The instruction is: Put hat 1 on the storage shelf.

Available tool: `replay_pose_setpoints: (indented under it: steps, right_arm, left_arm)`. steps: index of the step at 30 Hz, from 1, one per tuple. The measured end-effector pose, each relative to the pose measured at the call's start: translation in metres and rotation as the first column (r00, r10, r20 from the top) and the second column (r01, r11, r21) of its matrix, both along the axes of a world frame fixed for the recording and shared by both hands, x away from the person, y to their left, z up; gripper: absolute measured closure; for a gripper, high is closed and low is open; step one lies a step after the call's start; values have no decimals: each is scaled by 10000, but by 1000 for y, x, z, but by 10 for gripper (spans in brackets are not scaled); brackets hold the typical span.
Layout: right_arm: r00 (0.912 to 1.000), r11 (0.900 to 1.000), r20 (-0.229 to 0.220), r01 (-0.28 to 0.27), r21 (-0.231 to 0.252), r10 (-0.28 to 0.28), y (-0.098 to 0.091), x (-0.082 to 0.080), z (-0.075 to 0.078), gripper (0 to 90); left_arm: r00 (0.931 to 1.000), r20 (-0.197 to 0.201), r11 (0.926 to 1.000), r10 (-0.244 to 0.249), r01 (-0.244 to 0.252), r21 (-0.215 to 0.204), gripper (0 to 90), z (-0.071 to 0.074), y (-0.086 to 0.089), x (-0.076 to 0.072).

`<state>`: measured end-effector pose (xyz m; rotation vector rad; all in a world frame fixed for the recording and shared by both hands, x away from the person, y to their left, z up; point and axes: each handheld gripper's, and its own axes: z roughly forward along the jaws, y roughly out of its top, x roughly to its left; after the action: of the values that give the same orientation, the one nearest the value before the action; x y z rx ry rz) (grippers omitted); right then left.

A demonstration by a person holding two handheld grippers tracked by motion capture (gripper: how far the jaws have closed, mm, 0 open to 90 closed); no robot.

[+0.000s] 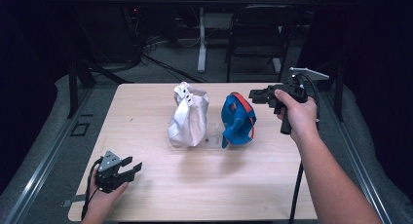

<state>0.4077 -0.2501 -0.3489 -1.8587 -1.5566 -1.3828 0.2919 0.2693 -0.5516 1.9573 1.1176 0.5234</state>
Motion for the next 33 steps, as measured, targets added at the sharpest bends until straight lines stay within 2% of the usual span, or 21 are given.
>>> replay_pose_setpoints:
  steps: [3,4,10,13,15,18,25,28,30,33]
  right_arm:
    - [9998,9995,197,-33,-310,39,-3,-4,-3,645]
    - [9997,9994,233,79,-347,-70,-5,-6,-4,640]
    - [9993,9992,263,276,-275,-269,-16,-14,-15,589]
    - [9980,9975,519,386,-588,-356,-21,-19,-21,548]
    - [9965,9963,609,611,-604,-574,-22,-23,-24,541]
    - [9960,9955,734,562,-768,-505,-25,-29,-27,514]
    - [9946,9931,945,535,-1043,-437,-28,-40,-34,499]
    - [9950,9933,965,369,-1097,-263,-27,-43,-37,496]
    - [9949,9921,1001,217,-1240,-92,-26,-43,-39,490]
    - [9928,9880,1197,133,-1538,52,-21,-45,-42,484]
  left_arm:
    - [9999,-103,10000,-22,23,42,517,0,-1,1]
    - [10000,-11,10000,-12,12,-3,517,0,-1,2]
    - [10000,-60,10000,-38,38,-19,512,-2,-3,4]
    - [10000,-66,10000,-23,23,6,507,-2,-4,5]
    - [9998,-186,9999,-100,102,120,505,-1,-4,5]
    - [9999,-99,10000,-70,70,56,503,-2,-5,6]
    - [9998,-194,10000,-84,85,24,503,-3,-3,6]
    - [9998,-220,9999,-16,14,-111,503,-4,-2,8]
    - [9994,-345,10000,-70,69,-50,503,-5,-2,10]
    - [9994,-334,9999,-133,132,-7,503,-7,-2,12]
